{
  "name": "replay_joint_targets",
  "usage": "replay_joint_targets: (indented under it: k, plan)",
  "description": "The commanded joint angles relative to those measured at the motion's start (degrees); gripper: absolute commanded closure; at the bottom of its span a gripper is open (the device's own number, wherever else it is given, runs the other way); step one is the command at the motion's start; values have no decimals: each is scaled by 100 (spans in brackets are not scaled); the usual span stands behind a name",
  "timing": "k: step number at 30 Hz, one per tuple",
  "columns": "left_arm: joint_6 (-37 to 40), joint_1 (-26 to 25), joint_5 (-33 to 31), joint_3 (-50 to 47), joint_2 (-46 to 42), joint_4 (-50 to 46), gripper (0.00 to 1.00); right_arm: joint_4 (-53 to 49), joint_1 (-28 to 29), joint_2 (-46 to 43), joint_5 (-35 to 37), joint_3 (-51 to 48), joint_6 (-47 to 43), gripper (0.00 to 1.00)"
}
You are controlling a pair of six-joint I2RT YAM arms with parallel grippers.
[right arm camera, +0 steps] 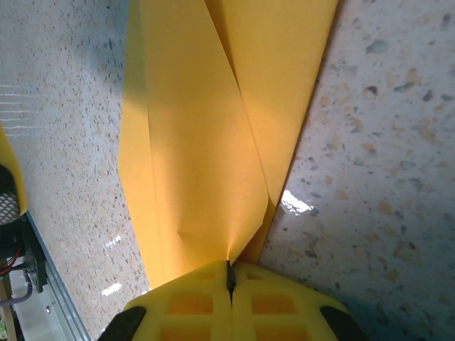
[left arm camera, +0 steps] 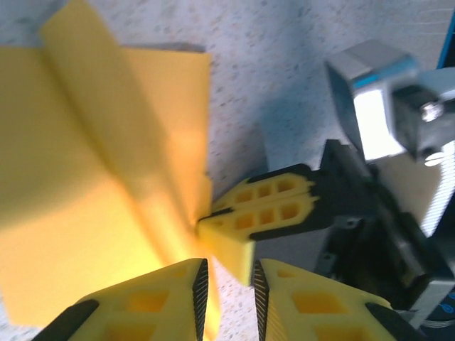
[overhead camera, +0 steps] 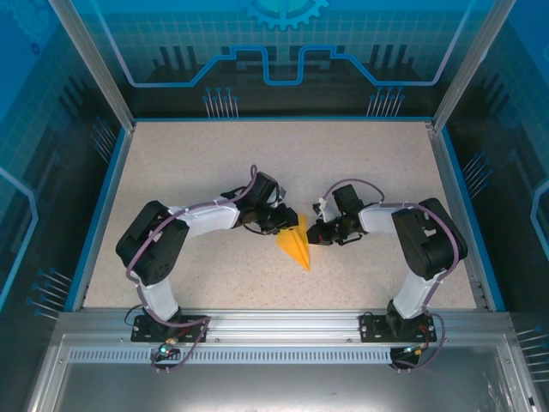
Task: Fold a paper plane with a square sheet of paper (fold left side to right side)
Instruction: Fourth fold the wing at the center of the table.
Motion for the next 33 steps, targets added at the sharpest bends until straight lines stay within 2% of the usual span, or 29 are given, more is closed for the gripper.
replay_joint_targets:
  k: [1, 8, 24, 33]
  plan:
    - [16, -22, 281, 258, 358, -48, 73, -469, 38, 227, 518, -13, -128, 95]
    - [17, -31, 318, 576, 858, -57, 73, -543, 102, 242, 594, 39, -144, 95]
    - [126, -29, -310, 286, 1132, -458, 74, -575, 120, 146, 666, 75, -200, 94]
    - [95, -30, -456, 4, 1183, -436, 74, -487, 16, -361, 422, 239, -137, 86]
